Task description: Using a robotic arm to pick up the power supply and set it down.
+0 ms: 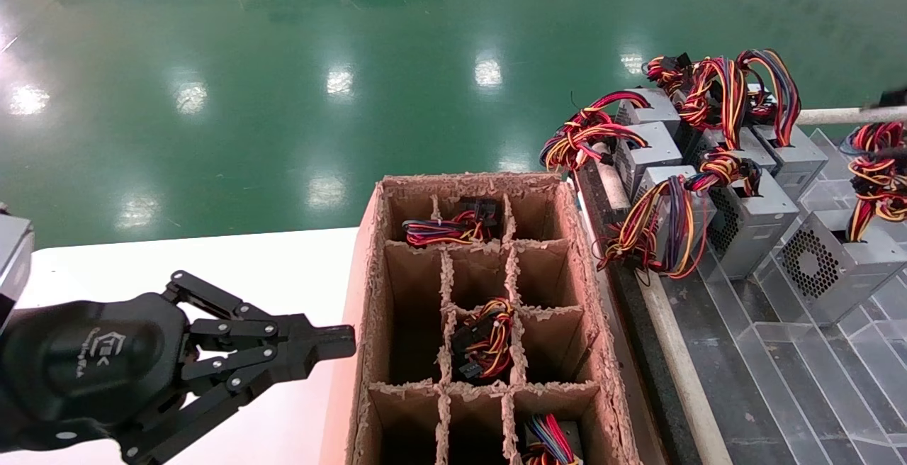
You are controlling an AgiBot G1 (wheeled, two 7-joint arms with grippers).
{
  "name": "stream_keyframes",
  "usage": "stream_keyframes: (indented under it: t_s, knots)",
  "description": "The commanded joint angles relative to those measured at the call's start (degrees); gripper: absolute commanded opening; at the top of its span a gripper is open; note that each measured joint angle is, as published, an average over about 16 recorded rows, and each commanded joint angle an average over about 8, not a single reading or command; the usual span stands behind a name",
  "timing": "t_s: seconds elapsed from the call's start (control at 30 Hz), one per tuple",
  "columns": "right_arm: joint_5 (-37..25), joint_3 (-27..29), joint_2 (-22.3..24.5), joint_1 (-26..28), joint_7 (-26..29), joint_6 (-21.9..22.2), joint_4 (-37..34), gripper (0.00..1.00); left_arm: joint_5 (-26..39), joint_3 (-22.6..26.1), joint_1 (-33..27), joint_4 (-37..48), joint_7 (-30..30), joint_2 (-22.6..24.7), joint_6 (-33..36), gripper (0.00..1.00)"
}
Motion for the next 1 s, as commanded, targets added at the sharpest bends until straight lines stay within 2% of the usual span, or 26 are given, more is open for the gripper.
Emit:
stream_keyframes:
  t_s: [0.03, 0.37, 0.5, 0.67, 0.7, 0.93, 0.97, 1.0]
  knots:
    - [0.1, 0.4, 0.1, 0.3, -0.7, 0.9, 0.1, 1.0, 0.0, 0.0, 0.0, 0.0, 0.0, 0.0, 0.0, 0.0]
    - [7.5, 3.3, 2.2, -0.2, -5.2, 4.3, 0.1, 1.0, 0.0, 0.0, 0.0, 0.0, 0.0, 0.0, 0.0, 0.0]
    - [9.7, 6.1, 1.8, -3.3, -4.5, 3.8, 0.0, 1.0, 0.0, 0.0, 0.0, 0.0, 0.0, 0.0, 0.0, 0.0]
    - [13.2, 11.5, 0.4, -9.6, -2.5, 1.8, -0.3, 1.0, 0.0, 0.0, 0.0, 0.0, 0.0, 0.0, 0.0, 0.01]
    - [13.9, 12.7, 0.1, -10.9, -2.1, 1.4, -0.4, 1.0, 0.0, 0.0, 0.0, 0.0, 0.0, 0.0, 0.0, 0.06]
    - [19.0, 20.5, -1.8, -20.1, 0.8, -1.3, -0.9, 1.0, 0.0, 0.0, 0.0, 0.0, 0.0, 0.0, 0.0, 0.93]
    - [19.8, 21.6, -2.1, -21.3, 1.2, -1.7, -1.0, 1.0, 0.0, 0.0, 0.0, 0.0, 0.0, 0.0, 0.0, 1.0]
    - [20.5, 22.7, -2.3, -22.7, 1.6, -2.1, -1.1, 1.0, 0.0, 0.0, 0.0, 0.0, 0.0, 0.0, 0.0, 1.0]
